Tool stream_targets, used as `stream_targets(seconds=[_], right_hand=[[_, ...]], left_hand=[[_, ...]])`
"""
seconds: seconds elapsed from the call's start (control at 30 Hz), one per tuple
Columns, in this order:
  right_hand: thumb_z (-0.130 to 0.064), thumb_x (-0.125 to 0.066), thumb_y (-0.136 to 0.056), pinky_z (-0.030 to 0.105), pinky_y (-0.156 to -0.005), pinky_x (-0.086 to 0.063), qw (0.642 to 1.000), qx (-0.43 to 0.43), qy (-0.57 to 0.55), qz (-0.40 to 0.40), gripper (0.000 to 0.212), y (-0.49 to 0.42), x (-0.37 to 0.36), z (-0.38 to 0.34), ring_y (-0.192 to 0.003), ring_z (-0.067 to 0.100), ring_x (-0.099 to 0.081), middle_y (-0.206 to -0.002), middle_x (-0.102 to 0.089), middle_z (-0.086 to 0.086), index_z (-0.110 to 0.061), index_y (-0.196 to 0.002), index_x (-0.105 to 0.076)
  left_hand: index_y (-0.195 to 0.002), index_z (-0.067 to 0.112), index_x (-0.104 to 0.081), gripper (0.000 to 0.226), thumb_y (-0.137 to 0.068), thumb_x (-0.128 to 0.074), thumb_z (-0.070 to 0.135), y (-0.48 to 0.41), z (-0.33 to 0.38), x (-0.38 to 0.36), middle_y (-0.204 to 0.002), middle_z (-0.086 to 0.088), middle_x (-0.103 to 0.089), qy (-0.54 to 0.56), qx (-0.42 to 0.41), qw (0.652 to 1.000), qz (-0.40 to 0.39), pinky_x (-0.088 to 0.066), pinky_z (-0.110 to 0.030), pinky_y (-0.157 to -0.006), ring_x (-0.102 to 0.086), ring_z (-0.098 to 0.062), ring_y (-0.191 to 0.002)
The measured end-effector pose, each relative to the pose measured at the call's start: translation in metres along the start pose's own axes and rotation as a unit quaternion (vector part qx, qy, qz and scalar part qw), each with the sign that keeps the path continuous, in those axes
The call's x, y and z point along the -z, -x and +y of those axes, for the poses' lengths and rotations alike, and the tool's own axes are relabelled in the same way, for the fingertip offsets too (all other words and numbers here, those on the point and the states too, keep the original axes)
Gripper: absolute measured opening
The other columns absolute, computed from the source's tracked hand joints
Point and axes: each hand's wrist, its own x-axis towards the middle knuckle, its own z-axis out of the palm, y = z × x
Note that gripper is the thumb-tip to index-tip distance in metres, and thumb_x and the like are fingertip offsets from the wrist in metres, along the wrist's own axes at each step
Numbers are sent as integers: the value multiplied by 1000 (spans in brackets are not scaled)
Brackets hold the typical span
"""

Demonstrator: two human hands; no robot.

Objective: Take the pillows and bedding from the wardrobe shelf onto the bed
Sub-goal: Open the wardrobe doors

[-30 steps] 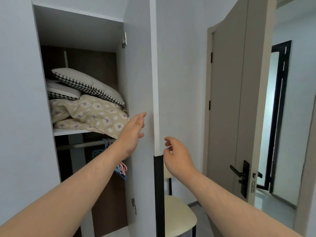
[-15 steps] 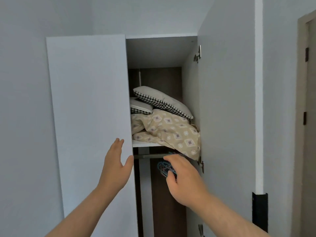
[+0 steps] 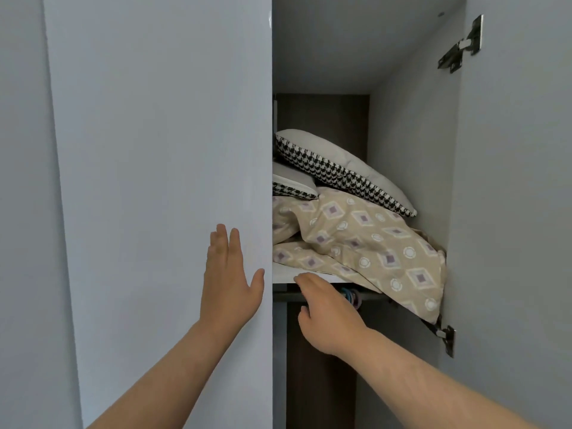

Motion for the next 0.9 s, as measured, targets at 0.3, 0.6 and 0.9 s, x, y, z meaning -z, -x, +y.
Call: stream_targets(seconds=[0.3, 0.6, 0.9], right_hand=[[-11, -52, -85, 21, -105, -24, 996, 5, 91, -9, 55, -46, -25, 37, -125, 22, -44, -136, -49, 5, -12, -139, -45], [-11, -48, -83, 10, -103, -5, 998, 17, 55, -31, 64, -46, -32, 53, -133, 21, -33, -145, -40, 0, -14, -146, -37], [-7, -44, -84, 33, -112, -27, 992, -40, -9, -123, 59, -54, -7, 51, -133, 28, -35, -148, -40, 10, -10, -142, -40]], left_hand=[[-150, 2, -5, 112, -72, -71, 47, -58, 7, -55, -157, -27, -6, -78, 39, 996, 11, 4, -51, -115, -1, -40, -145], [-150, 3, -4, 113, -68, -75, 31, -51, 14, -58, -157, -22, -6, -69, 56, 995, 36, 0, -54, -115, -1, -38, -145], [-137, 34, 26, 111, -70, -62, 20, -11, 32, 9, -151, 11, 24, 23, 77, 996, 27, 21, -22, -109, 34, 3, -133]])
